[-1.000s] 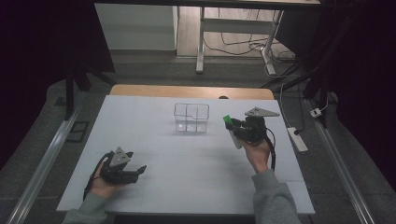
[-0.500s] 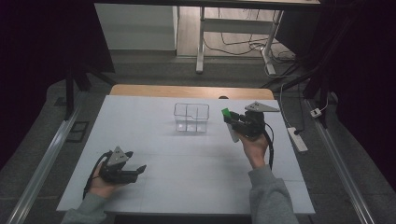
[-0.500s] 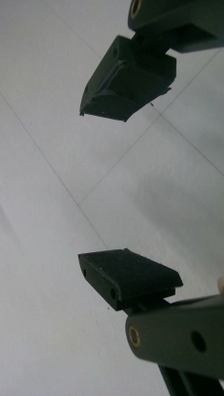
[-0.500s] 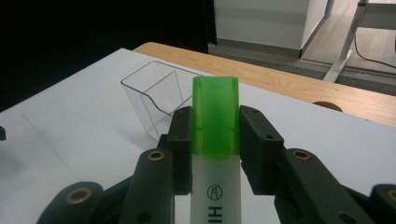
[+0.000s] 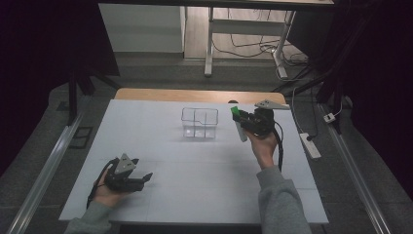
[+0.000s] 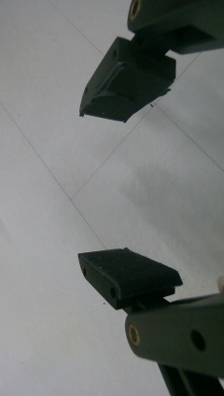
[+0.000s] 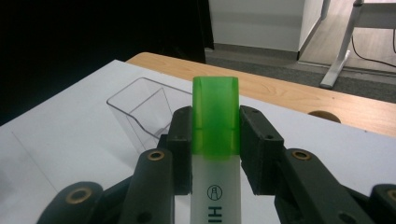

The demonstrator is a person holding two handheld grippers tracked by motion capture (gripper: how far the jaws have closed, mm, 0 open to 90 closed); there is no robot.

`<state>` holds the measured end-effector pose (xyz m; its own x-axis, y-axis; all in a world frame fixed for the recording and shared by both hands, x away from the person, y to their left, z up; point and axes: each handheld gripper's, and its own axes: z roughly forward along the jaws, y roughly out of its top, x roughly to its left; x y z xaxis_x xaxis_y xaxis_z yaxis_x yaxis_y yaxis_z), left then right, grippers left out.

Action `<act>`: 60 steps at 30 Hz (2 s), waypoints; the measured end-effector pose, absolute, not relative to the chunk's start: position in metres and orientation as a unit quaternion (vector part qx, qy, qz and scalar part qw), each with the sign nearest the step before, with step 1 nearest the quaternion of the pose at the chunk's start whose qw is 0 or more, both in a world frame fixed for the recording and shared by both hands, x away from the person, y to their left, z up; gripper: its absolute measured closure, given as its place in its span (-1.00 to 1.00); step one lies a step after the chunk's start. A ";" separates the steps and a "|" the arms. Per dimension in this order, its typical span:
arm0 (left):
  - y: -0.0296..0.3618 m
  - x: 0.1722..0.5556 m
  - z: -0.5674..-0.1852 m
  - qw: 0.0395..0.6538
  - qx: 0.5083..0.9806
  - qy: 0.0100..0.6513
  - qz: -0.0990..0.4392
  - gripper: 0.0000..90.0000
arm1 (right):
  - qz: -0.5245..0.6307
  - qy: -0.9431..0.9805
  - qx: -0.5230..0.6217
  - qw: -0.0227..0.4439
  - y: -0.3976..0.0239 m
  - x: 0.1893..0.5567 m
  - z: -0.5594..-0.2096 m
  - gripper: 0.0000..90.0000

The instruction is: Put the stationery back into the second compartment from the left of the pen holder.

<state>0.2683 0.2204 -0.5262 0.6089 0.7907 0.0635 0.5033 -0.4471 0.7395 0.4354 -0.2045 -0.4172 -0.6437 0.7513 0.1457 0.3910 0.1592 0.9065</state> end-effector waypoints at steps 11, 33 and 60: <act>0.219 0.270 -0.533 0.327 0.836 0.389 0.207 -0.45 | 0.537 0.736 0.372 0.178 -0.189 0.439 -0.405 0.48; 0.223 0.270 -0.535 0.329 0.833 0.397 0.200 -0.45 | 0.553 0.729 0.367 0.168 -0.160 0.453 -0.413 0.48; 0.224 0.269 -0.535 0.342 0.829 0.399 0.190 -0.45 | 0.568 0.716 0.358 0.193 -0.126 0.471 -0.396 0.48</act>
